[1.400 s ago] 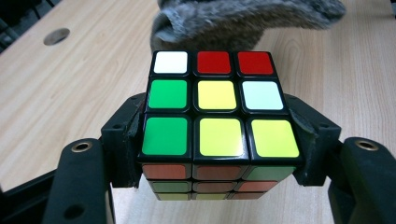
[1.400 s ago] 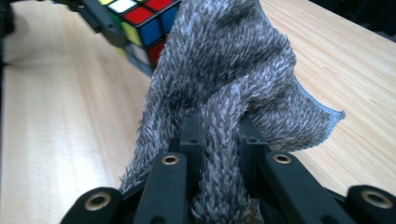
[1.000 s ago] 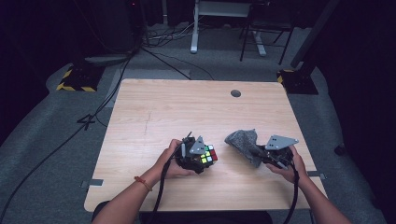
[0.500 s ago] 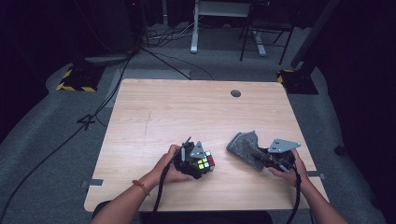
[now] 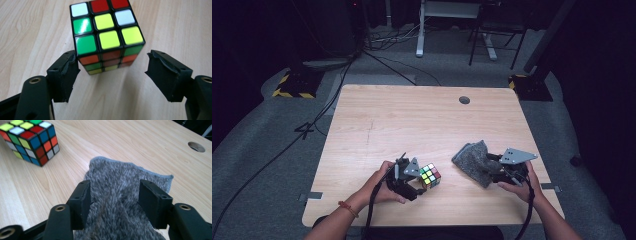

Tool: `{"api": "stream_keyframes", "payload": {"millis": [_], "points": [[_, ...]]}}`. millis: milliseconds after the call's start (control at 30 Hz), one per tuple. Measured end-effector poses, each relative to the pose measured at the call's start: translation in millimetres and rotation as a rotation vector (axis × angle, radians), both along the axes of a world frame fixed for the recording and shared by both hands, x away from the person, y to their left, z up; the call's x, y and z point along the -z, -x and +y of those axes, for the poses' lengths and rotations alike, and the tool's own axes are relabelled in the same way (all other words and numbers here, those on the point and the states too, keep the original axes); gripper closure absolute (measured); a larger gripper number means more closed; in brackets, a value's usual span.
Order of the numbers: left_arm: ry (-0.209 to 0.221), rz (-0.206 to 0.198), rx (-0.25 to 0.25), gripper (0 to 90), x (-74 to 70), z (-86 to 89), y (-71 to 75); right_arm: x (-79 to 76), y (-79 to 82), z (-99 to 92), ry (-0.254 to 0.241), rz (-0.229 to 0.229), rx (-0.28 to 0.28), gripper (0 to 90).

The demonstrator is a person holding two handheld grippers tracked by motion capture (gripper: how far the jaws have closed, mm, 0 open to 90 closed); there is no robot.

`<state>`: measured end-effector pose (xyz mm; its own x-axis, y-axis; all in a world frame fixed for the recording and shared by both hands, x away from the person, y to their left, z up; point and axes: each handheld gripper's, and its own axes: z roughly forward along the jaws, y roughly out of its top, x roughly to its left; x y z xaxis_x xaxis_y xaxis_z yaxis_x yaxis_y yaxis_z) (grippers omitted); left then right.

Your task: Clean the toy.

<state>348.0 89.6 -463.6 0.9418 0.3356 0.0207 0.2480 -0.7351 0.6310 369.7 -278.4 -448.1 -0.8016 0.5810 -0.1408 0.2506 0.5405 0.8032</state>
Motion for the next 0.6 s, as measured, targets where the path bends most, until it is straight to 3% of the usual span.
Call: {"api": "stream_keyframes", "payload": {"millis": [133,300,600], "points": [[-0.005,0.015,0.026,28.0,-1.7,1.9,12.1,-2.7,4.5,5.9,-0.002,-0.012,0.001,39.4],[-0.028,0.023,0.090,28.4,-1.3,-3.8,27.4,-3.2,11.4,19.7,0.004,-0.009,-0.042,38.7],[-0.022,0.057,0.132,29.1,3.2,-17.6,34.7,8.9,19.8,50.9,0.050,0.025,-0.132,38.9]]}}
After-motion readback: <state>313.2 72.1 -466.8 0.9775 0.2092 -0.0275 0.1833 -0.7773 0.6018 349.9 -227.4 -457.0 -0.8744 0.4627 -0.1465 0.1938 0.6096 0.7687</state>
